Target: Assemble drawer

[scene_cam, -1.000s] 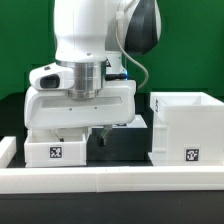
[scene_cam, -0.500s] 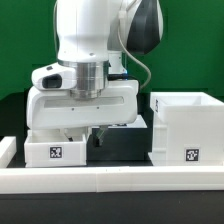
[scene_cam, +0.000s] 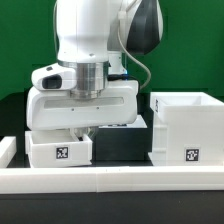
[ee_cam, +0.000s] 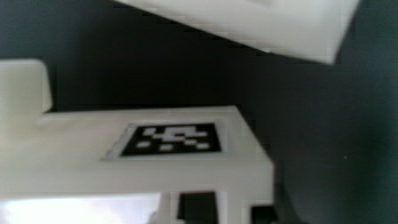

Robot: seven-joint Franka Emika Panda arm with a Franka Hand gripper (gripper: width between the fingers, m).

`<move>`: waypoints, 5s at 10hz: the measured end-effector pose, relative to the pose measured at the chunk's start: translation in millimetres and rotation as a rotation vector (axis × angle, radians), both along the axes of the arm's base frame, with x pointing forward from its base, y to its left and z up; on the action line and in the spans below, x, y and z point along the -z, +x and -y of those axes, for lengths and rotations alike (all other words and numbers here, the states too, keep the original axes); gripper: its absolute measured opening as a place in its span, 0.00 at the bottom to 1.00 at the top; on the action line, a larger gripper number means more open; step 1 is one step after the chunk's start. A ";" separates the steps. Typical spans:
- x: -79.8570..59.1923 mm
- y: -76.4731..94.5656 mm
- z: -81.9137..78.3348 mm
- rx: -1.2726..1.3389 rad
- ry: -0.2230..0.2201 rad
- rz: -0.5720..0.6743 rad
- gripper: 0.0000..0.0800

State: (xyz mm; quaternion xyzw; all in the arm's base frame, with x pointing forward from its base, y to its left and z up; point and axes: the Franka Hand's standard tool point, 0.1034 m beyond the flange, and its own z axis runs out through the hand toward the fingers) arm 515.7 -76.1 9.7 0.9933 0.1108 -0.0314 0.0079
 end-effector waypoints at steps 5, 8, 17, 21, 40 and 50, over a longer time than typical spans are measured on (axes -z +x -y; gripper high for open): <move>-5.8 5.4 -5.0 -0.091 -0.007 0.007 0.05; -13.8 12.2 3.1 -0.253 0.019 -0.017 0.05; -13.8 8.4 -16.5 -0.901 0.031 -0.065 0.05; -12.0 6.4 -11.3 -1.151 0.042 -0.082 0.05; -4.0 23.1 -70.6 -1.351 -0.015 -0.005 0.05; -1.3 19.4 -72.1 -1.334 -0.025 0.010 0.05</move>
Offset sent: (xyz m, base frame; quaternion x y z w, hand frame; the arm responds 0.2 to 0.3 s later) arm 0.0000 0.0000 0.0000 0.0000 0.0000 0.0000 1.0000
